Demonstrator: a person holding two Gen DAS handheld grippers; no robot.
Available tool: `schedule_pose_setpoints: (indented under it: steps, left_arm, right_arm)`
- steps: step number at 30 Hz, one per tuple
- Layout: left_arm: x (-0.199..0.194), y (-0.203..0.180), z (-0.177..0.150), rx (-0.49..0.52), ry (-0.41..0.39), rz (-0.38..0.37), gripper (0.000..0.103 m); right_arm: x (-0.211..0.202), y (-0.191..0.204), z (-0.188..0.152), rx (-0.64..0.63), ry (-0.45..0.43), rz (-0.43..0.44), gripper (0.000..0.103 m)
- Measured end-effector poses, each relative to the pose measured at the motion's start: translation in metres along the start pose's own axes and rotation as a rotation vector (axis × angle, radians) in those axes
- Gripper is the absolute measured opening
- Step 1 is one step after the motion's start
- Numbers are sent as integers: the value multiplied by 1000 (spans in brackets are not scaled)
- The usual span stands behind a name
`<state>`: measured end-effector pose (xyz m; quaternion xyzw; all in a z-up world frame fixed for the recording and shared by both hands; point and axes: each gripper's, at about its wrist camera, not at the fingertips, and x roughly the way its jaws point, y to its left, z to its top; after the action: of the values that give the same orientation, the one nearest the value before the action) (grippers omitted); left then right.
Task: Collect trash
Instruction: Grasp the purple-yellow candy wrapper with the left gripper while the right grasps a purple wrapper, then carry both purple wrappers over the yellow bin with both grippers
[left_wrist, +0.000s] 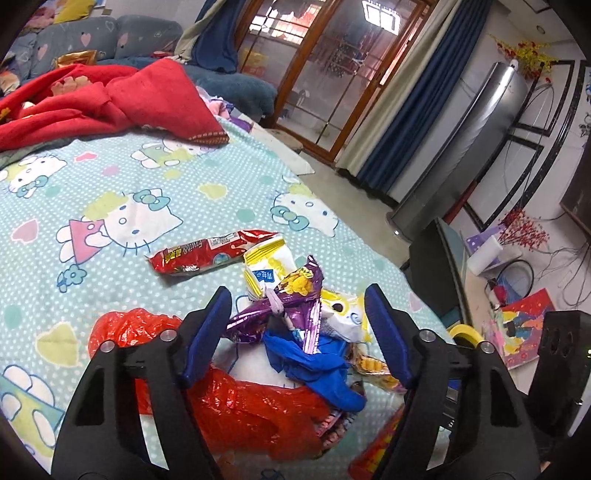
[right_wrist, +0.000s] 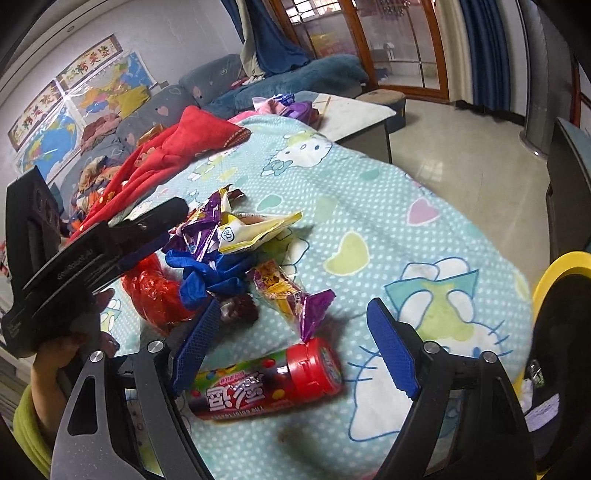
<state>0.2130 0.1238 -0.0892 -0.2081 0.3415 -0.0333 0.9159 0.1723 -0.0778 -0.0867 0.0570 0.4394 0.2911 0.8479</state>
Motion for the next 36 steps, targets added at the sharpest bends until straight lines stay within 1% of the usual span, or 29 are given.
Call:
schedule_pose_setpoints:
  steps: [1,6,8,9,13,14,15,17,20,24,31,36]
  left_arm:
    - [2,0,0,-1,7,-1,60]
    - [10,0,0,3,31,22,38]
    - [10,0,-1,10,38,29,31]
    - [10,0,-2,14,39,33,30]
    - [5,-1,-4,31,31,39,24]
    - [4,-3,-4,35,30,38,23]
    - [2,-4,-5,38,28,33,22]
    - [-1,-6,-6,45,20,23,20]
    - [-10,-10,-6,49,-1,2,19]
    - [-22,-14,-4,46,-38,-32,18]
    - [-46,-18,4,5,-98,-108,17]
    - [-61,-24,9,10,-129,-139,17]
  right_arm:
    - [1,0,-1,2,4,5,77]
    - [3,0,-1,-1,14,12,72]
    - [4,-2,-1,10,19,14,67]
    - [4,-4,-1,15,22,18,65]
    - [7,-8,-3,27,48,41,50]
    - [8,-9,-3,25,51,42,42]
    - [7,-9,-4,24,52,42,38]
    - [7,-9,-5,18,56,41,23]
    - [5,-10,-6,15,47,37,18]
    - [-2,-13,-5,12,27,34,16]
    - [-22,-15,-1,-10,-26,9,16]
    - [-38,-17,2,-14,-60,3,16]
